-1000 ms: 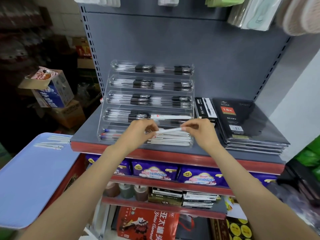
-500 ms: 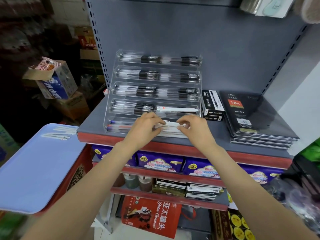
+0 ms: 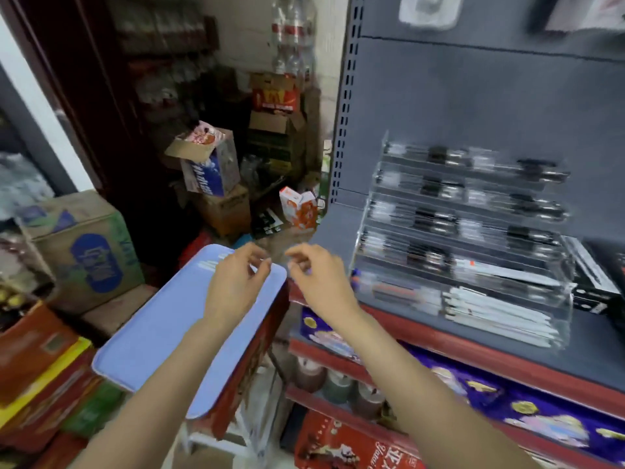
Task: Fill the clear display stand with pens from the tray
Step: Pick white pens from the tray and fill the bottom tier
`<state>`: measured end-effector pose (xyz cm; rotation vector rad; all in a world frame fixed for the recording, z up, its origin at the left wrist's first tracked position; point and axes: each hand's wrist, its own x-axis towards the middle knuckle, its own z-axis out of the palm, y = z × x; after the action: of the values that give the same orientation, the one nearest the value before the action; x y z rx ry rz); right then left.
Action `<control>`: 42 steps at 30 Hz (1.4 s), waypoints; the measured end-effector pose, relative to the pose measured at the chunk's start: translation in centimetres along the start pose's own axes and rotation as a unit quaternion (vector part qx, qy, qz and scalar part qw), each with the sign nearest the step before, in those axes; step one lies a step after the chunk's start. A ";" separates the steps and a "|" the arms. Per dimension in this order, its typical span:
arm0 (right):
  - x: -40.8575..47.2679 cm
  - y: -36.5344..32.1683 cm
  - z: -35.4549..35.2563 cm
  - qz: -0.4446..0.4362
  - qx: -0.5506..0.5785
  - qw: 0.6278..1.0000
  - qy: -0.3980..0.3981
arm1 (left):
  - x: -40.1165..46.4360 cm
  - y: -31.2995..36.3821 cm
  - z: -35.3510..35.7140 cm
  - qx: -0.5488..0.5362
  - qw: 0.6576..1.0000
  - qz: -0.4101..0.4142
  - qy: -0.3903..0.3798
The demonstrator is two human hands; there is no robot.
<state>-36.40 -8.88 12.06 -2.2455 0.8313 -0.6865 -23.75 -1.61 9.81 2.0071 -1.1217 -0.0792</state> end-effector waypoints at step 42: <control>18.3 6.0 26.6 0.216 -0.328 0.880 -0.266 | 14.9 -27.2 5.4 -0.236 0.872 -0.345 -0.254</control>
<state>-9.31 -15.26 -5.27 -2.4775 1.3370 0.4923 1.55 -8.53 -7.53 1.8644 -0.5258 -1.1929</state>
